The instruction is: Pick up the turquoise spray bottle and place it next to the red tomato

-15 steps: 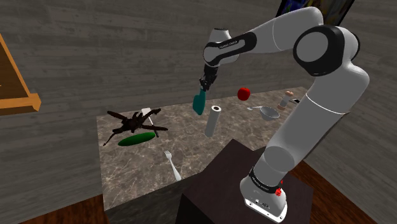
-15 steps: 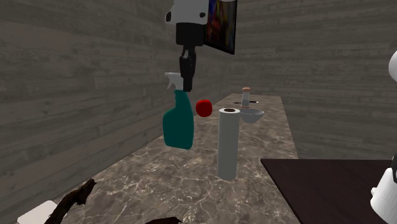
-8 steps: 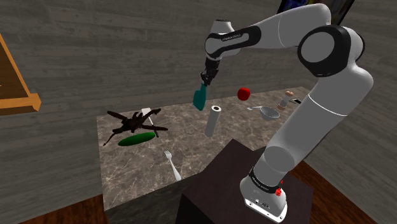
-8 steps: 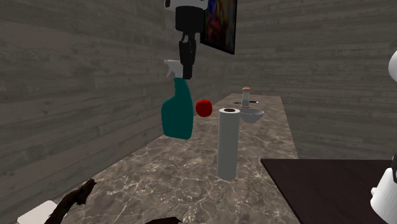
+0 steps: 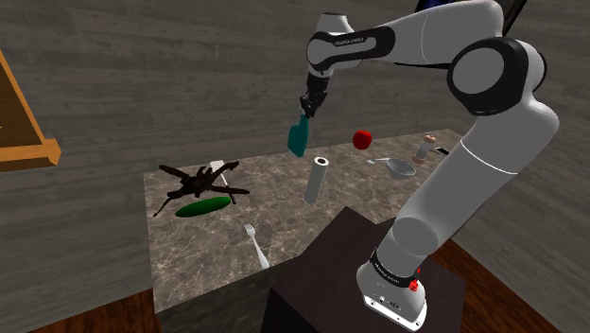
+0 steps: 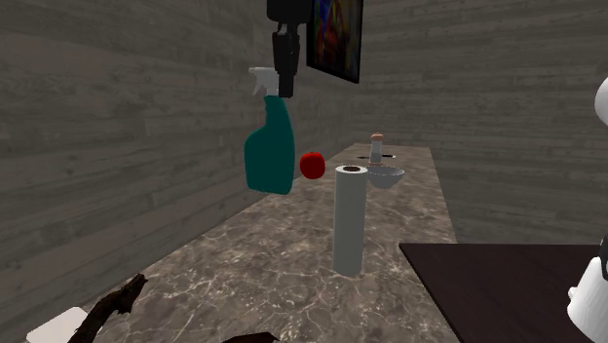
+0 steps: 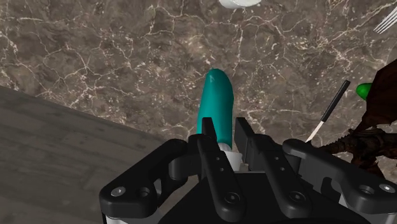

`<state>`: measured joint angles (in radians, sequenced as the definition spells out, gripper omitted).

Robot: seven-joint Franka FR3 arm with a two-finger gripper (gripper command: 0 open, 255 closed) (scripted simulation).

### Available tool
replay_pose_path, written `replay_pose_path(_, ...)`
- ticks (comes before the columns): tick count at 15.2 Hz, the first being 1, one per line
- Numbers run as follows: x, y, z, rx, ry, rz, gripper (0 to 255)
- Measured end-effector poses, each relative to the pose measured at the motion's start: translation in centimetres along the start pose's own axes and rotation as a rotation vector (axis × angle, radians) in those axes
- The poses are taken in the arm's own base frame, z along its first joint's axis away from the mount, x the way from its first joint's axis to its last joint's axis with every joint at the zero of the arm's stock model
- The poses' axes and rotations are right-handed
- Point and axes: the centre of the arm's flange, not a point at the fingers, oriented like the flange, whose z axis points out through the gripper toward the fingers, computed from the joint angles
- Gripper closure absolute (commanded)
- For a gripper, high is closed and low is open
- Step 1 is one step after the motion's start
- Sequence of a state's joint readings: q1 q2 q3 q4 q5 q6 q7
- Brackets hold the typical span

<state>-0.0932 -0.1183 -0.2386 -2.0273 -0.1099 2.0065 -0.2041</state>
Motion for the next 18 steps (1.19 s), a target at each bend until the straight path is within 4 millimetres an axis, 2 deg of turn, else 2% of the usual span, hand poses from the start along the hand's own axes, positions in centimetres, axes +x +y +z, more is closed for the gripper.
replay_pose_path(18, 0.7, 1.2, -9.5, 0.0, 0.0, 0.0, 255)
